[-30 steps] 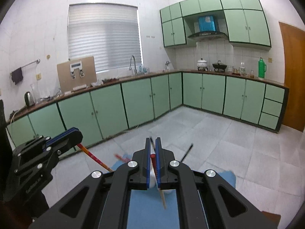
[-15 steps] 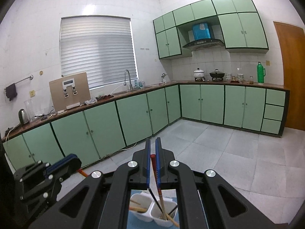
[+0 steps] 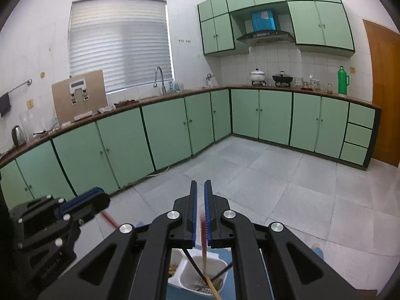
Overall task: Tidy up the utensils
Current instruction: 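Open both tools to release the chopsticks and withdraw from the holder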
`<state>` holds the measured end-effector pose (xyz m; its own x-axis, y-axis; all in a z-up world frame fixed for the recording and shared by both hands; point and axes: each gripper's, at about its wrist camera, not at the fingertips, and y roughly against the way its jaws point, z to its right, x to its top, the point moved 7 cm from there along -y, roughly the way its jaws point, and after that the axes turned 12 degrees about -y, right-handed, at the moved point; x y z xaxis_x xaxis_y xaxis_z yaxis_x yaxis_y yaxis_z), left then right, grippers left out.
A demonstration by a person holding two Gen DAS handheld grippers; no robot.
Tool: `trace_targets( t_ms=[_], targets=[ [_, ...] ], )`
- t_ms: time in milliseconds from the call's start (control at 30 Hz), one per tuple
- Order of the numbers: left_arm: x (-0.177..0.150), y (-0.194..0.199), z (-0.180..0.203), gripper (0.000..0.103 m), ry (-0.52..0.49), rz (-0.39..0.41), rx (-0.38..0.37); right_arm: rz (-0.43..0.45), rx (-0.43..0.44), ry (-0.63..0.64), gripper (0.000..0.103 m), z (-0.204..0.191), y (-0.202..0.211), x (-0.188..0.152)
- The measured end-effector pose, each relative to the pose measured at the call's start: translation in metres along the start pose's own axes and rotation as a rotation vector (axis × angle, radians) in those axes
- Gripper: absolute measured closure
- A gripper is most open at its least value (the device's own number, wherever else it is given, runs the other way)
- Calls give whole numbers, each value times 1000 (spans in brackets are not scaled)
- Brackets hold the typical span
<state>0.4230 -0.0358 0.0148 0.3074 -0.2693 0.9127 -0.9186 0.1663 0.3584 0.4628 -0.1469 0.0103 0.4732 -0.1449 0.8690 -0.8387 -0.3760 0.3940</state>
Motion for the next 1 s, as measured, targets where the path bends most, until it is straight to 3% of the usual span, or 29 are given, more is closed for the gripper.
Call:
trace_targets(
  t_ms=[67, 233, 333, 400, 500, 600, 800, 1000],
  targets=[
    [-4, 0, -4, 95, 4, -2, 1, 0, -13, -1, 94, 5, 2, -5],
    [-6, 16, -12, 76, 20, 16, 23, 30, -44, -8, 87, 17, 21, -5],
    [-7, 32, -16, 61, 26, 31, 43, 46, -65, -19, 68, 26, 40, -9],
    [-9, 44, -16, 50, 33, 41, 50, 60, -86, -20, 49, 32, 54, -13],
    [-16, 66, -11, 35, 36, 52, 56, 72, -131, -9, 35, 39, 76, -25],
    [-29, 88, -4, 29, 42, 48, 55, 61, -157, -21, 22, 45, 99, -48],
    [-63, 125, 18, 17, 60, 2, 50, 2, -168, -85, 9, 54, 137, -105],
    [-98, 154, 42, 12, 74, -65, 15, -61, -139, -111, 6, 49, 166, -141]
  ],
)
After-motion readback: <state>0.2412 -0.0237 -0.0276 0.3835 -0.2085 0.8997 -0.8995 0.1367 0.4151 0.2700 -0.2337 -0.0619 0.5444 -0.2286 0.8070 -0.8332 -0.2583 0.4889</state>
